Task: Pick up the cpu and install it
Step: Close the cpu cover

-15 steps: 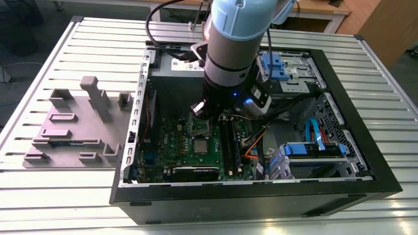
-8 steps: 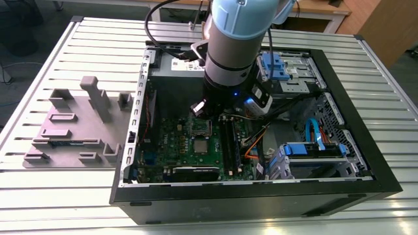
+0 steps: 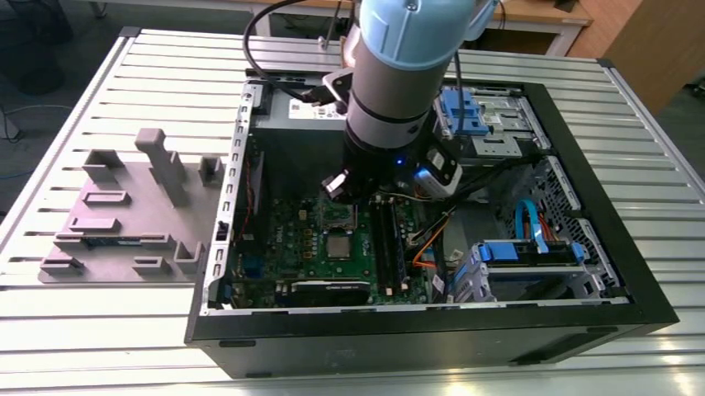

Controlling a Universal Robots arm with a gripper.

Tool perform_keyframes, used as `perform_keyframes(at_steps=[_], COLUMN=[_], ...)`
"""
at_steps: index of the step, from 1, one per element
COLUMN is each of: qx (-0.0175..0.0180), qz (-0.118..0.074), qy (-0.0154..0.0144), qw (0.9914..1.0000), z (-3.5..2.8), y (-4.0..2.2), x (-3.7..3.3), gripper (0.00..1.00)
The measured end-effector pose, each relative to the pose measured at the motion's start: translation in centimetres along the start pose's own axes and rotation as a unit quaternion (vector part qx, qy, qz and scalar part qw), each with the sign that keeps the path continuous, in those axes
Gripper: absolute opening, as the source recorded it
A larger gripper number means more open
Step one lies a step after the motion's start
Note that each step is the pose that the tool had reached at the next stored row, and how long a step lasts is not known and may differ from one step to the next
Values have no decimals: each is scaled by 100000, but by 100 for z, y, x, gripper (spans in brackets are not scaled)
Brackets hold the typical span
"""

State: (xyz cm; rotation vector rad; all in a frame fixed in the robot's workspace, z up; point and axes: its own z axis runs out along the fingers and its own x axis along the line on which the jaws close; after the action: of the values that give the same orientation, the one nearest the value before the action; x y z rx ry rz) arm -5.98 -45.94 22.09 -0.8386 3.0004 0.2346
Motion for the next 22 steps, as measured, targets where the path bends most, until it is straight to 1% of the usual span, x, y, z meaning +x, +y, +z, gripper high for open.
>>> perform_keyframes(at_steps=[4,7,10,12,14,18,22], qx=[-365,-568,-645,-691,-713,-768,-1042], qz=[8,20,33,-16,-269,-1053,-2068], qy=[-88,-79,-25,40,83,190,196], qw=[99999,99998,99998,99998,99997,99991,99973], z=[-15,-25,-27,-27,-22,22,71], y=[-39,-68,-81,-98,-101,-77,-68], x=[6,13,9,-18,-31,-48,-53], gripper=[11,11,11,11,11,11,11])
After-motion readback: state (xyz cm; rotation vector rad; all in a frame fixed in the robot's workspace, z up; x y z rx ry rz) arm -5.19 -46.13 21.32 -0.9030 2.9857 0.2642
